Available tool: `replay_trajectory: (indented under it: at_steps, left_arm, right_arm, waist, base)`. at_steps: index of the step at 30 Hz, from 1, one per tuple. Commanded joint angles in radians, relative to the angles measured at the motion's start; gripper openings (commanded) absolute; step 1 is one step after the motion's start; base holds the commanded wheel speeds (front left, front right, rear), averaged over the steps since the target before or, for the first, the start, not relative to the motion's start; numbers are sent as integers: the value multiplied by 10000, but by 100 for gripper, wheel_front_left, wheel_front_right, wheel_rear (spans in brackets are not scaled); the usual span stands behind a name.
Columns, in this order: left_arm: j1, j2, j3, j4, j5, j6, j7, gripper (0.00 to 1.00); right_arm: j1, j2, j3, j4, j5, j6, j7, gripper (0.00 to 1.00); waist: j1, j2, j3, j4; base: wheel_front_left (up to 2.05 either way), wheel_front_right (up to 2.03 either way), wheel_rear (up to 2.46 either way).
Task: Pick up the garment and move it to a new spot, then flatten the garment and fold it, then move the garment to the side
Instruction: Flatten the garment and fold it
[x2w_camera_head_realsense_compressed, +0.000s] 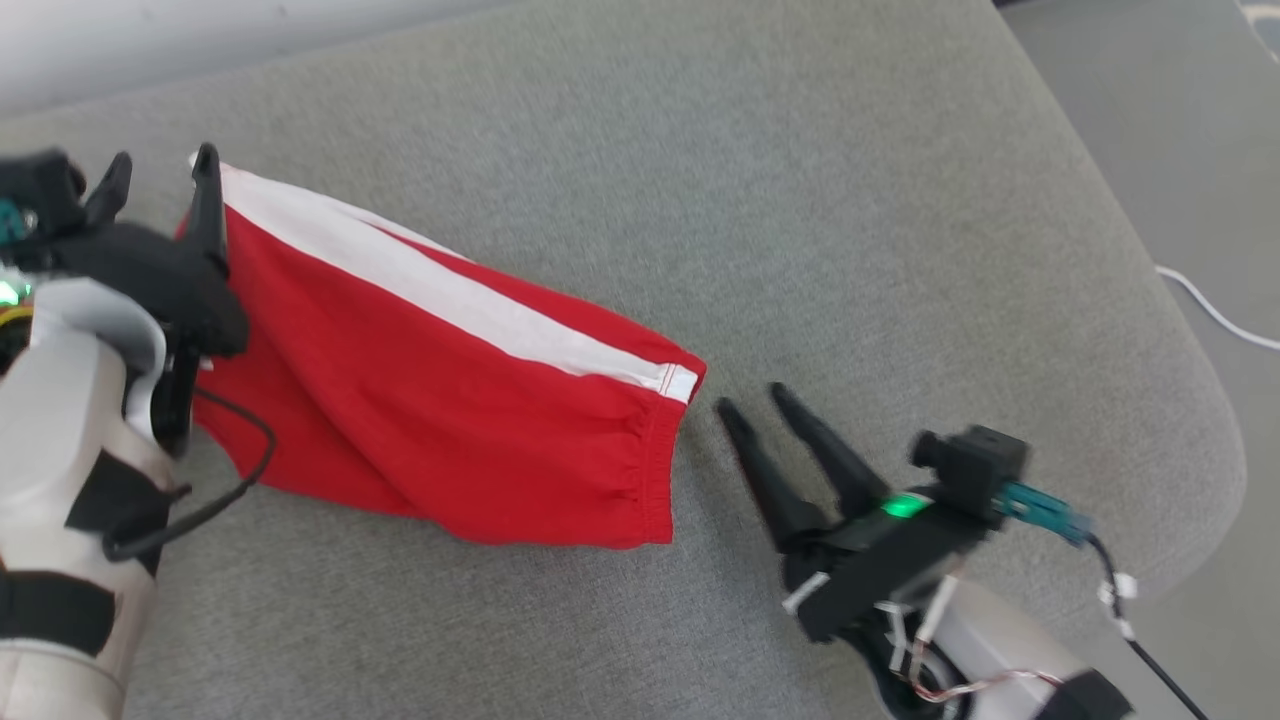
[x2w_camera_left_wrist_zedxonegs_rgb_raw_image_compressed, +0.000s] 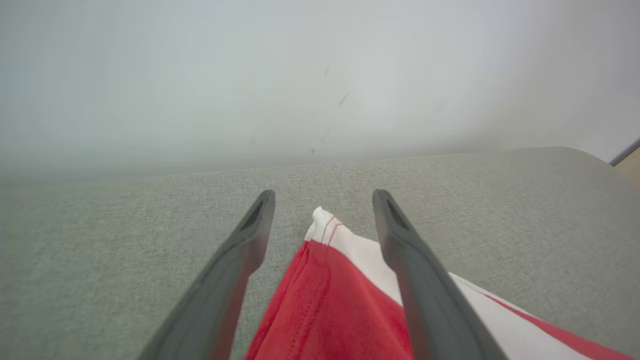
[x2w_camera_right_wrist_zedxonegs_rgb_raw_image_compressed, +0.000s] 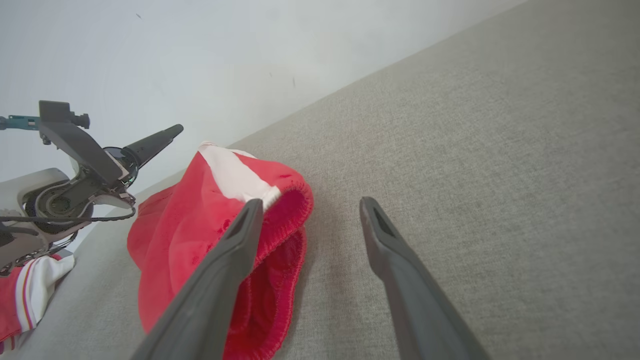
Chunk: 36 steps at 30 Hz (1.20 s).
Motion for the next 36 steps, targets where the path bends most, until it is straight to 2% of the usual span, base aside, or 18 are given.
replay_trajectory:
  at_steps: [1, 4, 5, 8, 12, 18, 20, 26, 32, 36]
  left_arm:
    - [331, 40, 37, -44, -161, -63, -340, 100]
    - [773, 143, 65, -222, -331, -55, -734, 100]
    - [773, 143, 65, -222, -331, -55, -734, 100]
    - [1239, 271, 121, -589, -384, -52, -1005, 100]
    - [1855, 339, 158, -1266, -126, 86, -1149, 100]
    - [2886, 122, 272, -2308, 212, 595, -1156, 100]
    - [3192, 26, 208, -2217, 223, 613, -1158, 100]
    - [2993, -46, -25, -1566, 381, 804, -1024, 100]
    - [2522, -19, -104, -679, 338, 649, -830, 100]
    - [2358, -217, -351, 23, 262, 391, -33, 100]
  right_arm:
    - [442, -155, -440, -311, -335, 14, -25, 100]
    - [1113, -264, -1323, -785, -889, 14, -23, 100]
    - [1113, -264, -1323, -785, -889, 14, -23, 100]
    - [1690, -224, -2226, -1285, -1788, 14, -23, 100]
    - [2466, 151, -3483, -1993, -3007, 14, -25, 100]
    - [3701, 1245, -4770, -2826, -4409, 14, -23, 100]
    - [4193, 1620, -4959, -2829, -4665, 14, -25, 100]
    - [4430, 1833, -4687, -2812, -4801, 14, -23, 100]
    - [4197, 1881, -4692, -2821, -4761, 14, -23, 100]
    - [4215, 1888, -4660, -2780, -4798, 14, -23, 100]
  waist:
    - [1, -1, -565, 237]
    - [1, -1, -845, 282]
    - [1, -1, -845, 282]
    - [1, -1, -1019, 324]
    - [1, -1, -1065, 488]
    - [1, -1, -976, 777]
    - [1, -1, -999, 881]
    - [1, -1, -887, 784]
    - [1, -1, -710, 528]
    - [1, -1, -696, 422]
  base:
    - [0, 0, 0]
    - [0, 0, 0]
    - [0, 0, 0]
    - [0, 0, 0]
    - [0, 0, 0]
    - [0, 0, 0]
    - [0, 0, 0]
    - [0, 0, 0]
    - [0, 0, 0]
    - [0, 0, 0]
